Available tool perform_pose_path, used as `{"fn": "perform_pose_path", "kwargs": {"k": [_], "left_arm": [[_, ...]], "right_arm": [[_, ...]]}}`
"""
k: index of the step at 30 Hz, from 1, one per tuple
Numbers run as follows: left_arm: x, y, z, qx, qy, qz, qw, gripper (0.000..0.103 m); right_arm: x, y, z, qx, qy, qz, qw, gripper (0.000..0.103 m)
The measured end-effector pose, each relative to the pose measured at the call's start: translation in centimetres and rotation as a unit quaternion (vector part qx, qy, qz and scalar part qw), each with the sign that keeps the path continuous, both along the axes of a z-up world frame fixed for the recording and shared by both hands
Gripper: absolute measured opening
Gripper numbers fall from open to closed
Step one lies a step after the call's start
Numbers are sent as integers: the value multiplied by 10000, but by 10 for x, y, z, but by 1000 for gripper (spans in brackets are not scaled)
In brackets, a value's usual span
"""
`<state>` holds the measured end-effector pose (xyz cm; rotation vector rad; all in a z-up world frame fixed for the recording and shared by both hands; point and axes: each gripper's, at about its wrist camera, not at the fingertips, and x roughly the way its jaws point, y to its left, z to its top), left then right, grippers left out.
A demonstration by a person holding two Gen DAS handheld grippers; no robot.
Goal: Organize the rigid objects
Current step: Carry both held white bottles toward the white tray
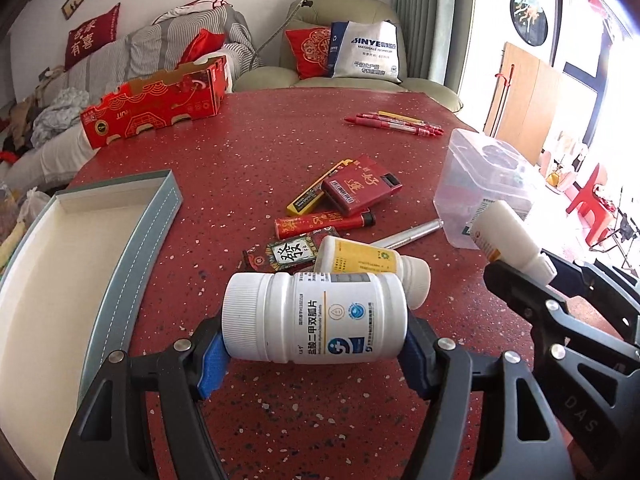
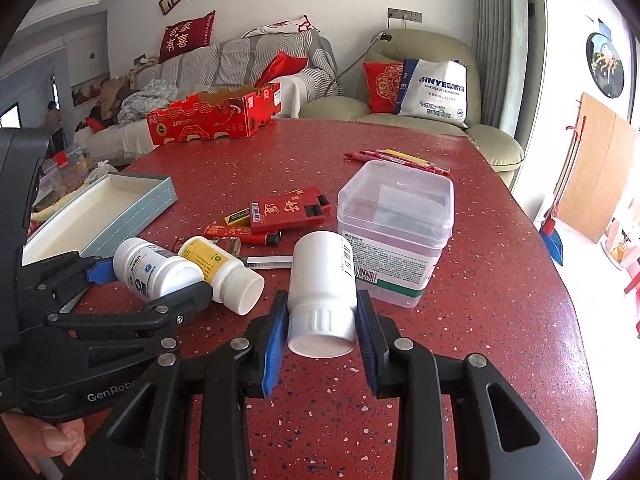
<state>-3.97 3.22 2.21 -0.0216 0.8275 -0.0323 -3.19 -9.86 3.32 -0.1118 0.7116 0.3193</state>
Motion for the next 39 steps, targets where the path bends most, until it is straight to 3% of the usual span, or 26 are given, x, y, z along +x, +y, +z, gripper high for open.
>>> {"fn": "perform_pose_path", "kwargs": {"k": [7,18,28,36,39], "left_arm": [[-3,-1,-1,125,-56,93,9999,73],[-2,7,0,160,-72,391,9991,73],[0,-2,-2,283,-21,174,9994,73],[-4,-1,3,347,-182,254,9989,73],[-9,-2,7,585,-258,317,9975,73]], "right_arm": [[2,-6,-1,92,47,-156,9998,34],[-30,4,15,162,-813,346,9960,34],[-32,10,16,272,-891,644,9936,34],[-30,7,16,293,-841,453,9950,34],[-29,8,15,255,-782,437,9957,34]]}}
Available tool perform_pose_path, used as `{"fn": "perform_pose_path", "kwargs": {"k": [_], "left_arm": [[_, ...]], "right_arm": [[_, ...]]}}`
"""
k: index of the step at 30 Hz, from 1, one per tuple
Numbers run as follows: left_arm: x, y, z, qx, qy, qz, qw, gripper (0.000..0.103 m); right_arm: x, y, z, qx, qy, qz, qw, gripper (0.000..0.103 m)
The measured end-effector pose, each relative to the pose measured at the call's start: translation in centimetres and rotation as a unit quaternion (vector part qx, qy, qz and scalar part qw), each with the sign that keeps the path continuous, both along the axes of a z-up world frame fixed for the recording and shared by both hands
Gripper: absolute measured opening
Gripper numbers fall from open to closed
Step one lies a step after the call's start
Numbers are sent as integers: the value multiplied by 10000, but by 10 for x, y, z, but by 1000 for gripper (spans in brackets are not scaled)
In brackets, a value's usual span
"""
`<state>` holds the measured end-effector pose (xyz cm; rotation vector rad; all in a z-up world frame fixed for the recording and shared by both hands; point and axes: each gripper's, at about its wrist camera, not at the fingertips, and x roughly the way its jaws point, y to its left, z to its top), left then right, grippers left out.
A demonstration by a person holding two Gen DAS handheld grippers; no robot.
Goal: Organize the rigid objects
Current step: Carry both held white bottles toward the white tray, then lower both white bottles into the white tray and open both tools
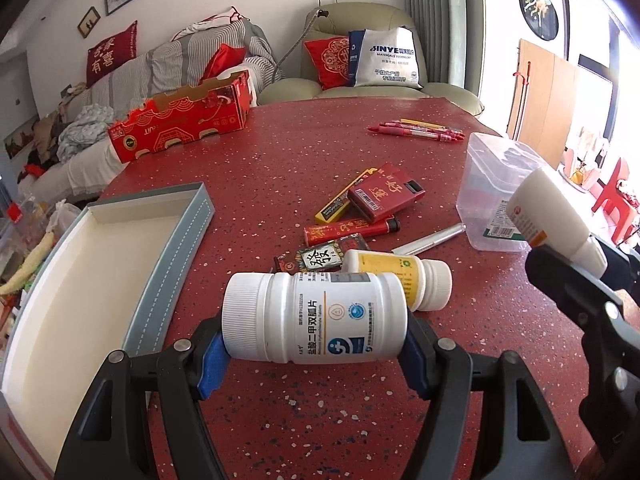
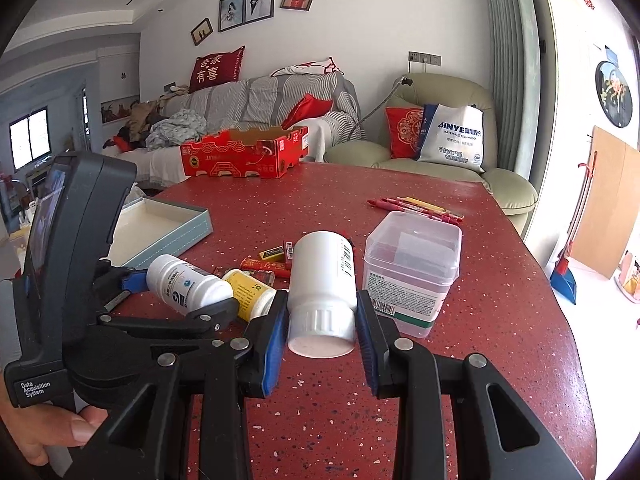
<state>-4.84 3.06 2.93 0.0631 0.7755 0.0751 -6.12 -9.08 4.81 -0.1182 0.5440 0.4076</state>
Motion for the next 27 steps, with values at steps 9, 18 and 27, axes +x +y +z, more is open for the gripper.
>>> {"fn": "perform_pose_path", "kwargs": {"k": [9,18,27], "left_arm": [[-25,15,28,361,-185,70,9992,73],[-56,45,45,82,-316,360,9988,73],[-73,47,55,-54,-391,345,9986,73]], "right_arm": [[-4,19,-1,-158,713,-98,9973,34],[-8,31,2,-385,1139,-539,9913,34],[-22,41,15,-466,989,-843,9904,34]]}}
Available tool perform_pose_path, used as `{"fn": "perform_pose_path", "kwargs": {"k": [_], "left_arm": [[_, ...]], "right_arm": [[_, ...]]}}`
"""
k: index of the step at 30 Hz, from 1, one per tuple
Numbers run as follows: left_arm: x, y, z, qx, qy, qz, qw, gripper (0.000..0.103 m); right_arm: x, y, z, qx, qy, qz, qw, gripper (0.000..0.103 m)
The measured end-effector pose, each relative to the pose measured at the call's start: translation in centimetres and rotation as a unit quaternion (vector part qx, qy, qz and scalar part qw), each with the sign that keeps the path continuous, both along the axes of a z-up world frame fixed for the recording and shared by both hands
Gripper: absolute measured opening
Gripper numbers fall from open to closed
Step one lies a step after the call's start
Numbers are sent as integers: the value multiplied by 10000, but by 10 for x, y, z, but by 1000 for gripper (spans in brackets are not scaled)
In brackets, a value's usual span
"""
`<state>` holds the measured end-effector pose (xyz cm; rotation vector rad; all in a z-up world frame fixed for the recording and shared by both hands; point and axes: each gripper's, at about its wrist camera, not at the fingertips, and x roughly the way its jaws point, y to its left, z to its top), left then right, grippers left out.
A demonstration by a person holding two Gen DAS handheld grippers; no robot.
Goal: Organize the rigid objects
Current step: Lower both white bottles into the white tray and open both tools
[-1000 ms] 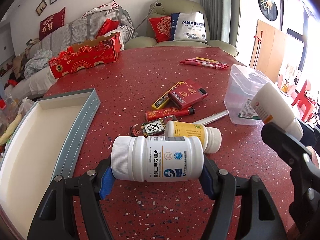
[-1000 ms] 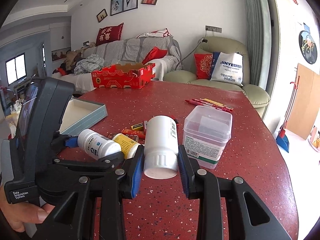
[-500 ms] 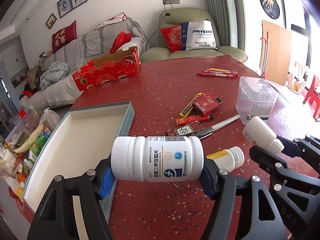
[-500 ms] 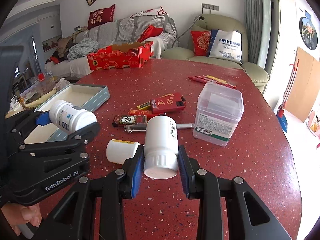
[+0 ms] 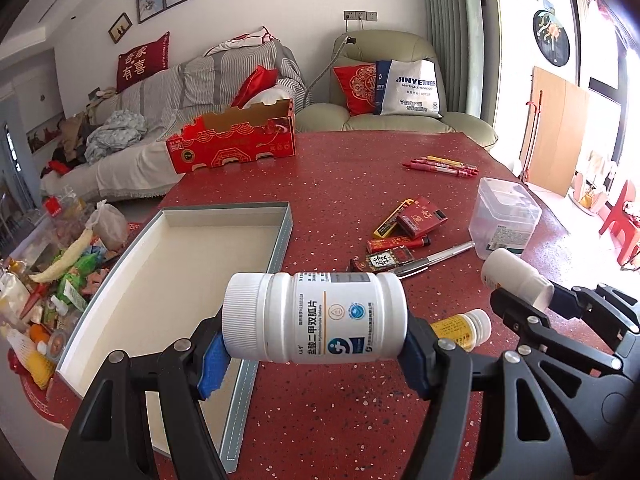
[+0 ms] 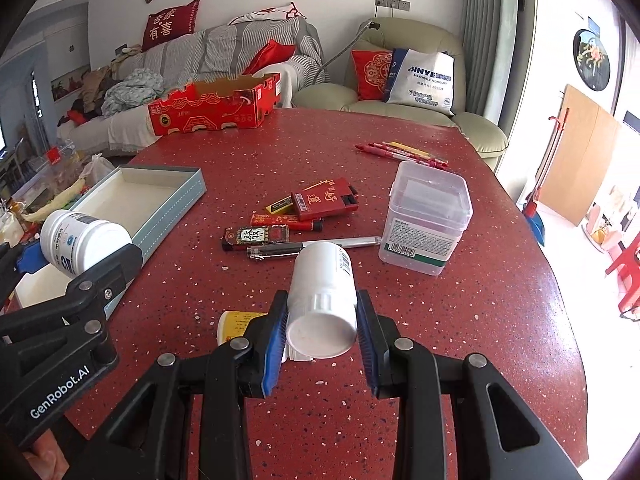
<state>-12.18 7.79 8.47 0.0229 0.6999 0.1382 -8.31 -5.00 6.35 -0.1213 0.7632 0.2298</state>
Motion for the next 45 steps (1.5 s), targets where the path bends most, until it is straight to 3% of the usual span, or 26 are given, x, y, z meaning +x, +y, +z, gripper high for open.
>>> {"fn": "perform_pose_path", "kwargs": {"k": [13,31,45], "left_arm": [[-12,19,5,-102,-26,102,9999,73],[-16,101,-10,-372,225,766,9961,73],[20,164,-23,-322,731,894,9928,73]], "right_arm": [[-9,26,12,108,-142,266,9995,34],[-12,107,12,115,-100,1226,9923,34],[32,188,14,247,92,1774,9838,34]]}}
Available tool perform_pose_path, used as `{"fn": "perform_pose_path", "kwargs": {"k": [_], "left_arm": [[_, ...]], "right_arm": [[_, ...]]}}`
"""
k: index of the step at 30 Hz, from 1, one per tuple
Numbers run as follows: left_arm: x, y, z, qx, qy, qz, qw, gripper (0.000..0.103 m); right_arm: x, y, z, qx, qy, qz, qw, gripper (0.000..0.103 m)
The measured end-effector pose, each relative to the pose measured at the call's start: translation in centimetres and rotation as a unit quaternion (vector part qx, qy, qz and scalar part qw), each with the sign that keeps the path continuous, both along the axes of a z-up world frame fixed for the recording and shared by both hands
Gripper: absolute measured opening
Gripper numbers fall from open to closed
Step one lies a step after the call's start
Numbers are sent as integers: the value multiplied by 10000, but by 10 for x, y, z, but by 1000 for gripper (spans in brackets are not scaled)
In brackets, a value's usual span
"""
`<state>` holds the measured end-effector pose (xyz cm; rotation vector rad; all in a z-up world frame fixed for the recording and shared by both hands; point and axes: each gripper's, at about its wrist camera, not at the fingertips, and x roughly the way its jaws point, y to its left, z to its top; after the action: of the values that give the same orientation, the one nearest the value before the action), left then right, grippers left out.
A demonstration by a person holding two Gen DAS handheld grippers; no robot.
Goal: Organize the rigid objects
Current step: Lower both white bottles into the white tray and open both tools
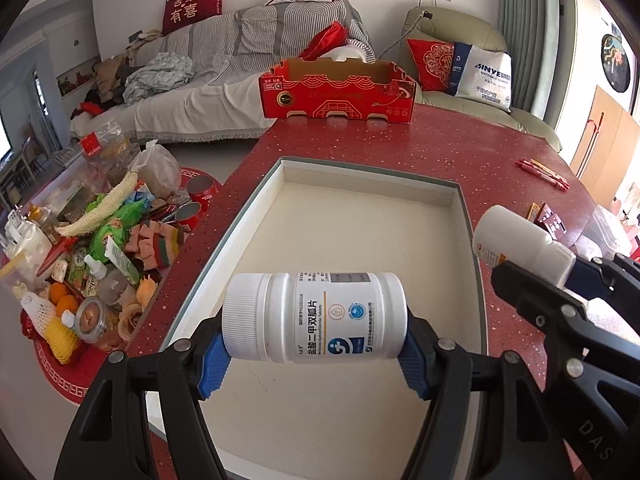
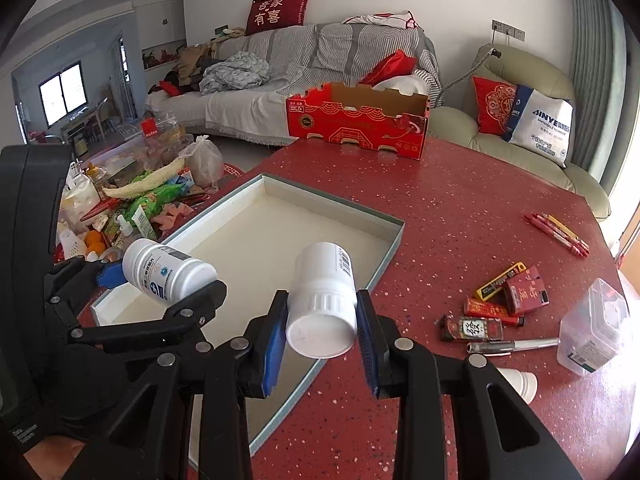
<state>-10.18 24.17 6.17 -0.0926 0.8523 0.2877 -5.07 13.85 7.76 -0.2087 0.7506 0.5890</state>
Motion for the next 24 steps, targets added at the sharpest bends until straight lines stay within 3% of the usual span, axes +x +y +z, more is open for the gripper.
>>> {"fn": "perform_pose_path", "kwargs": {"k": [12,24], "left_arm": [[38,16,-23,16,544,-220,9983,73],[73,31,-24,97,786,-402,9961,73]], "right_arm": [[41,20,-11,-94,227,-46,9997,34],[71,24,-17,-73,463,-201,9987,34]]}}
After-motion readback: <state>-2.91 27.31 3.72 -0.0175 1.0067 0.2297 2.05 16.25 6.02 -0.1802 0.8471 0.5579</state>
